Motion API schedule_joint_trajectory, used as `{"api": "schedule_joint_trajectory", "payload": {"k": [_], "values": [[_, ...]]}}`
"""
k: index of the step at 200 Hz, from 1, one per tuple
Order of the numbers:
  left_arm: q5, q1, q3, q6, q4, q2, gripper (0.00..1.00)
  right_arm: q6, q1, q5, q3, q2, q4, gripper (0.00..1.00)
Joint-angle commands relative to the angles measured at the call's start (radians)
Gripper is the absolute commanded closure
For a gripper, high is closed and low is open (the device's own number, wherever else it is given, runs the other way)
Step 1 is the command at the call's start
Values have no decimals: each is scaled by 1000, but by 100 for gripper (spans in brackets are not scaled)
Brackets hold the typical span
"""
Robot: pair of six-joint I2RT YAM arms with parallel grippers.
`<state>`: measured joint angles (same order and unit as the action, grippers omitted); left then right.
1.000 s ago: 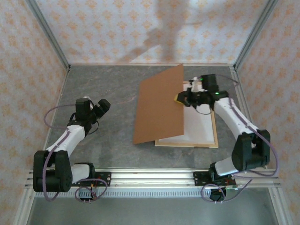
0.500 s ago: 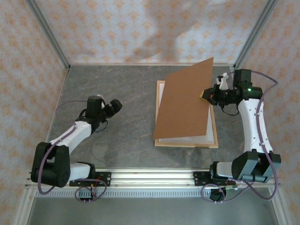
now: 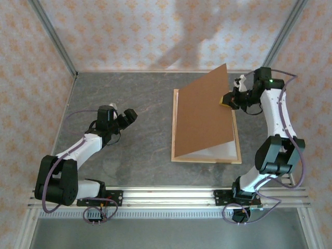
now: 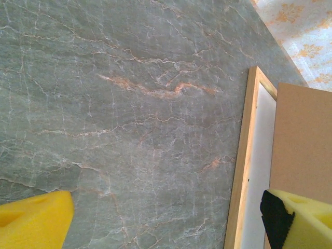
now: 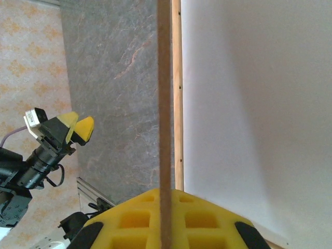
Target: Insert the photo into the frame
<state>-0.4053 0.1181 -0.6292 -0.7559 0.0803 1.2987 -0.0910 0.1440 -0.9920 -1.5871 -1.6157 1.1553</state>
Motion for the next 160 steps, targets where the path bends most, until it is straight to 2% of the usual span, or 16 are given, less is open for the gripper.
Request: {"api": "schedule_joint_trajectory", "payload": {"k": [1, 160], "values": [[-4, 4, -1, -1, 32, 2, 6, -45, 8, -62, -57, -23, 33, 100], [-35, 3, 3, -13, 79, 75, 6, -65, 8, -64, -89, -164, -37, 100]]}}
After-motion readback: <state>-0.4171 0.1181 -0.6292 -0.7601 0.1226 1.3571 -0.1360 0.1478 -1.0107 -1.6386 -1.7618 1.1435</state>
